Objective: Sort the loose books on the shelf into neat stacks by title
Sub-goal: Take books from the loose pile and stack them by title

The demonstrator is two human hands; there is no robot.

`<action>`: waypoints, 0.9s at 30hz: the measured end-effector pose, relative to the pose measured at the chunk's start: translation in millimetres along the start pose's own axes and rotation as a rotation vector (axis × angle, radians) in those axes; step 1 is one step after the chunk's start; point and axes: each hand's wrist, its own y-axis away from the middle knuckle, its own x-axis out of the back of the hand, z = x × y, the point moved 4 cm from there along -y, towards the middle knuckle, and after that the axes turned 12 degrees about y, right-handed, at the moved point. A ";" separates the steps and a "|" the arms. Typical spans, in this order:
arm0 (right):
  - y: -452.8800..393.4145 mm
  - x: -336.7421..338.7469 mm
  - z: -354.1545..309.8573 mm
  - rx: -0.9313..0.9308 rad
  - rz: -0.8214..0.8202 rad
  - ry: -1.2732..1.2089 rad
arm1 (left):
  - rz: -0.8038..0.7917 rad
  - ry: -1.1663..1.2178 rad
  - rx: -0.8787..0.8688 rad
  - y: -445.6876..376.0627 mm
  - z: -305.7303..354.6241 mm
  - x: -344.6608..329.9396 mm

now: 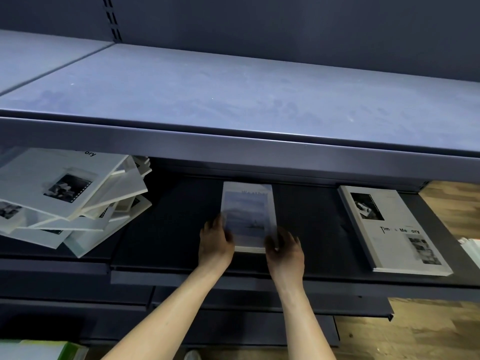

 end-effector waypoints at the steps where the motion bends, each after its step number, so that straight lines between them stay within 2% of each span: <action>1: 0.2 0.5 0.2 -0.014 -0.011 -0.018 | -0.006 0.000 -0.005 0.8 0.9 1.3; 7: 1.7 3.4 -0.2 -0.033 -0.027 0.018 | -0.048 -0.039 -0.076 9.7 4.6 16.0; 11: 7.8 12.6 -14.5 0.030 -0.016 0.046 | -0.024 -0.090 -0.092 19.6 5.3 31.5; 14: 13.0 20.0 -31.4 0.076 -0.013 -0.035 | 0.033 -0.196 -0.090 32.3 7.3 47.2; 18: 21.6 20.7 -56.6 0.149 -0.117 -0.020 | 0.165 -0.385 -0.173 51.4 12.5 74.0; 22: 29.6 18.2 -79.5 0.253 -0.221 0.205 | 0.227 -0.539 -0.301 66.4 15.0 97.2; 27: 44.0 16.9 -108.8 0.336 -0.271 0.201 | 0.298 -0.566 -0.310 77.9 13.4 127.0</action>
